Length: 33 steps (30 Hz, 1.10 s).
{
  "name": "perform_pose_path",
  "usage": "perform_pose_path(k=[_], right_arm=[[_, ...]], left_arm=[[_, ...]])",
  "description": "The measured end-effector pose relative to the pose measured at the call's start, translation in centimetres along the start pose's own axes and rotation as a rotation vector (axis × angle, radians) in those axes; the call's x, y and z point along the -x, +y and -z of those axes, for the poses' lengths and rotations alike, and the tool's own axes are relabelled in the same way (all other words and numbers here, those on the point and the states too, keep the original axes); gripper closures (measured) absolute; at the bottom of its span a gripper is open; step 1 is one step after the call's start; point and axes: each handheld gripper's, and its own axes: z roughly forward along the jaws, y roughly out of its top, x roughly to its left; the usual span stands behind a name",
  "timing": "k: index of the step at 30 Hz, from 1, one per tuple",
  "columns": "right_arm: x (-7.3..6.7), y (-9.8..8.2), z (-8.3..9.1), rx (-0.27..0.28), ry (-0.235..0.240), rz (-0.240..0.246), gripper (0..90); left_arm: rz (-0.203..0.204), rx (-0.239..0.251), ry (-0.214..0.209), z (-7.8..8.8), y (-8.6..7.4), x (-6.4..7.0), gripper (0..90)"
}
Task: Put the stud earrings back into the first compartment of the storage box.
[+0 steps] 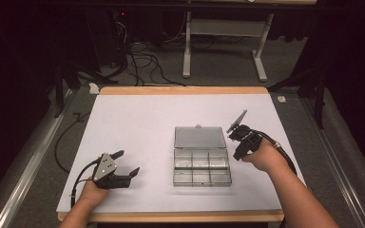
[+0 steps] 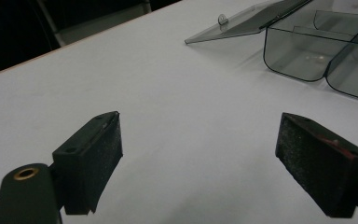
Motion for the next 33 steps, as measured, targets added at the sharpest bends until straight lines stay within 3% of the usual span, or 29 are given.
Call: perform_pose_path(k=[5, 6, 11, 15, 19, 23, 24, 27, 33], right_arm=[[0.9, -0.2, -1.7, -0.033, -0.004, -0.029, 77.7], [1.2, -0.2, -2.0, -0.033, -0.01, -0.01, 77.0], [1.9, 0.0, -3.3, -0.053, -0.017, -0.024, 73.9], [2.6, 0.1, -4.0, -0.049, -0.001, -0.048, 73.1], [2.6, 0.2, -4.5, -0.06, -0.004, -0.066, 71.8], [2.7, 0.3, -4.9, -0.06, -0.007, -0.051, 71.2], [2.6, 0.3, -4.9, -0.068, -0.005, -0.075, 71.2], [2.7, 0.5, -5.1, -0.069, -0.007, -0.048, 71.6], [3.1, 0.4, -5.1, -0.067, 0.007, -0.06, 77.0]], left_arm=[[0.002, 0.0, -0.001, 0.0, 0.0, 0.0, 15.0], [0.001, 0.0, -0.001, 0.0, 0.0, 0.0, 15.0], [0.005, 0.0, -0.002, 0.0, 0.0, 0.0, 15.0], [-0.001, 0.003, 0.0, 0.0, 0.0, 0.0, 15.0], [0.001, 0.003, 0.0, 0.0, 0.0, 0.0, 15.0], [0.0, 0.003, -0.001, 0.0, 0.0, 0.0, 15.0], [0.0, 0.002, -0.001, 0.0, 0.0, 0.0, 15.0], [0.001, 0.002, 0.0, 0.0, 0.0, 0.0, 15.0], [0.001, 0.004, 0.0, 0.0, 0.0, 0.0, 15.0]])
